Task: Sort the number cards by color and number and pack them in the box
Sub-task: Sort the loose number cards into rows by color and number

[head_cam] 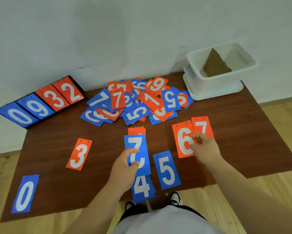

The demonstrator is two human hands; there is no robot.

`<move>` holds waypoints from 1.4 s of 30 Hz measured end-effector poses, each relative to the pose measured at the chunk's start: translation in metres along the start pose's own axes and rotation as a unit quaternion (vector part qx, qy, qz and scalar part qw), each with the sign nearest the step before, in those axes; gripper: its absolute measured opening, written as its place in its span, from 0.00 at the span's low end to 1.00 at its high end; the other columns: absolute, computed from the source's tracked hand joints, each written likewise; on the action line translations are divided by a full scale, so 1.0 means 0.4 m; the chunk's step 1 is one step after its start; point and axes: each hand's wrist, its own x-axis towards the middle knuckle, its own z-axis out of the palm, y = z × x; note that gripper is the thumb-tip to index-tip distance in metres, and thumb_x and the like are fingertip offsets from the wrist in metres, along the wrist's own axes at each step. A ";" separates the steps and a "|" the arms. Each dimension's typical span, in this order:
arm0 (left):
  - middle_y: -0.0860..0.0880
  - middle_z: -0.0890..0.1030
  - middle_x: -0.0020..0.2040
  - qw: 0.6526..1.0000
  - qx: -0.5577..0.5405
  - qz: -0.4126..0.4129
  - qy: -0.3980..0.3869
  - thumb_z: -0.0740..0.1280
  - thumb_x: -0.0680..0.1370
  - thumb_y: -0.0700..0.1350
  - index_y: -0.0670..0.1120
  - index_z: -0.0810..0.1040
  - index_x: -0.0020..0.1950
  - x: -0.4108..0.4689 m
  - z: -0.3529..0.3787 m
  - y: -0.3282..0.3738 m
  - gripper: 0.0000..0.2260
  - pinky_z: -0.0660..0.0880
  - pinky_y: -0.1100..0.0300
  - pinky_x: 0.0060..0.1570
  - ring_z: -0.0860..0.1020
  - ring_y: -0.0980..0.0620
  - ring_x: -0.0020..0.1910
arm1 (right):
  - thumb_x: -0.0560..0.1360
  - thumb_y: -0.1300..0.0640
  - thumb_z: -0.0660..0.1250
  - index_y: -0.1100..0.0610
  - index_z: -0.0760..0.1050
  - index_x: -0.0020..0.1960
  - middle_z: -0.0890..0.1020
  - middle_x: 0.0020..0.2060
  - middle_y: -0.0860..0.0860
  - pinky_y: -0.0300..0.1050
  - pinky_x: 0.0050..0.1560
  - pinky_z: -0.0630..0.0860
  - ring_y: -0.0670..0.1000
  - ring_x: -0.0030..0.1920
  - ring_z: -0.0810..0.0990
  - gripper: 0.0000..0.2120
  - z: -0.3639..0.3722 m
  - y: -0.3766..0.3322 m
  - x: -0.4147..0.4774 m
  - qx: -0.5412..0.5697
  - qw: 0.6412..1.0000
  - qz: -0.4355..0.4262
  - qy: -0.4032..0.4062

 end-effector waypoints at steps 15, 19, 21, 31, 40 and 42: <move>0.60 0.77 0.62 0.993 0.004 0.006 -0.116 0.66 0.81 0.39 0.63 0.78 0.59 -0.020 -0.011 0.006 0.18 0.79 0.56 0.38 0.76 0.56 0.35 | 0.76 0.51 0.73 0.43 0.79 0.55 0.78 0.55 0.41 0.39 0.44 0.75 0.43 0.56 0.77 0.09 0.061 -0.187 -0.030 -0.054 0.976 -0.099 -0.184; 0.57 0.80 0.58 0.979 0.044 0.030 -0.198 0.67 0.81 0.42 0.66 0.78 0.59 -0.019 -0.032 0.030 0.16 0.78 0.39 0.56 0.79 0.42 0.51 | 0.78 0.56 0.71 0.43 0.81 0.55 0.82 0.55 0.39 0.39 0.55 0.77 0.39 0.56 0.80 0.10 0.104 -0.283 -0.061 -0.024 0.932 -0.136 -0.335; 0.60 0.79 0.59 0.972 0.061 0.042 -0.223 0.68 0.81 0.43 0.66 0.79 0.58 -0.022 -0.055 0.040 0.16 0.78 0.45 0.57 0.79 0.49 0.52 | 0.78 0.60 0.71 0.44 0.82 0.54 0.83 0.51 0.40 0.38 0.52 0.75 0.39 0.51 0.81 0.11 0.112 -0.301 -0.060 -0.057 0.919 -0.145 -0.361; 0.55 0.81 0.54 0.972 -0.184 -0.030 0.140 0.75 0.76 0.40 0.56 0.80 0.52 0.066 -0.164 0.037 0.12 0.83 0.55 0.46 0.80 0.54 0.54 | 0.75 0.63 0.74 0.48 0.81 0.51 0.81 0.44 0.49 0.39 0.41 0.81 0.46 0.38 0.84 0.11 0.146 -0.286 -0.151 -0.014 0.920 -0.076 -0.384; 0.56 0.82 0.55 0.976 -0.150 -0.033 0.152 0.72 0.77 0.40 0.62 0.78 0.53 -0.005 -0.094 -0.086 0.16 0.80 0.61 0.50 0.80 0.57 0.53 | 0.75 0.63 0.75 0.49 0.81 0.50 0.80 0.47 0.53 0.47 0.43 0.84 0.48 0.38 0.82 0.10 0.292 -0.264 -0.182 0.008 0.948 -0.083 -0.306; 0.58 0.80 0.58 0.980 -0.129 -0.037 0.146 0.70 0.79 0.38 0.61 0.77 0.53 -0.029 -0.106 -0.120 0.16 0.75 0.70 0.48 0.78 0.60 0.56 | 0.74 0.61 0.76 0.48 0.81 0.49 0.79 0.42 0.53 0.44 0.39 0.80 0.46 0.35 0.77 0.10 0.330 -0.258 -0.203 -0.035 0.940 -0.111 -0.322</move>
